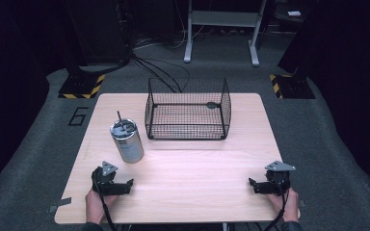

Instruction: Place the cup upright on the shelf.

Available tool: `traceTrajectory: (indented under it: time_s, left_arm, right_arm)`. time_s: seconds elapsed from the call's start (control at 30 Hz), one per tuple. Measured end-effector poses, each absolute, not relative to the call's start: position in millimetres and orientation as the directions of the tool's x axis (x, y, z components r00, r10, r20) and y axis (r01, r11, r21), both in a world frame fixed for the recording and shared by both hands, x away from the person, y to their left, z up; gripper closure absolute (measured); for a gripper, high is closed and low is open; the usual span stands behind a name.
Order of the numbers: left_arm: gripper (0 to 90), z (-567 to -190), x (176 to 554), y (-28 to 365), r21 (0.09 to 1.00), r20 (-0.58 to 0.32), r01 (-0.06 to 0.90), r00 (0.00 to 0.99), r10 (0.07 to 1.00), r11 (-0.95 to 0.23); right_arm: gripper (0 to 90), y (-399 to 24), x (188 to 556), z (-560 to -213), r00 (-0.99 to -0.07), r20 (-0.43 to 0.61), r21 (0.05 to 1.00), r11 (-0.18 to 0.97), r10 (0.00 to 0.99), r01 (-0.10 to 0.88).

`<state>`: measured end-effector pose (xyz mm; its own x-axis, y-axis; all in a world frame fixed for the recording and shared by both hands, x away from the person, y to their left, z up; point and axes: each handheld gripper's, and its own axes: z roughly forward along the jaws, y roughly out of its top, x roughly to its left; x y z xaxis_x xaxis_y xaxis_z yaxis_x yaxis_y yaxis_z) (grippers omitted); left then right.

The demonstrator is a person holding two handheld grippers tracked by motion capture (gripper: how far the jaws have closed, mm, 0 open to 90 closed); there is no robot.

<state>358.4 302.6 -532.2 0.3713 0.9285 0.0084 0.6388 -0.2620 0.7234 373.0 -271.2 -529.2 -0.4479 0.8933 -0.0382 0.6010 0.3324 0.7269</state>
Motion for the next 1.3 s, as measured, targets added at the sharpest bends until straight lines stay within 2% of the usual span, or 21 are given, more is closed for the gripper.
traceTrajectory:
  time_s: [0.4,0.57,0.77,1.0,1.03,1.3]
  left_arm:
    - [0.0,-533,359,302,0.728,0.006,0.637,0.364,0.932,-0.253]
    - [0.0,-532,359,302,0.726,0.01,0.641,0.35,0.937,-0.248]
    - [0.0,-532,358,303,0.729,0.007,0.644,0.335,0.942,-0.234]
    - [0.1,-524,355,311,0.759,-0.034,0.628,0.3,0.953,-0.171]
    - [0.0,-516,355,315,0.765,-0.06,0.626,0.302,0.951,-0.151]
    - [0.0,-491,359,320,0.817,-0.102,0.569,0.306,0.947,-0.096]
  right_arm:
    - [0.0,-271,384,-530,-0.46,-0.001,0.718,0.321,0.888,0.618]
    - [0.0,-270,389,-530,-0.475,-0.037,0.728,0.35,0.879,0.59]
    - [0.0,-272,392,-529,-0.476,-0.003,0.711,0.337,0.879,0.617]
    - [0.0,-272,392,-529,-0.47,0.006,0.707,0.328,0.883,0.626]
    - [0.0,-272,392,-529,-0.468,0.005,0.709,0.327,0.884,0.625]
    - [0.0,-272,392,-529,-0.468,0.004,0.709,0.328,0.884,0.624]
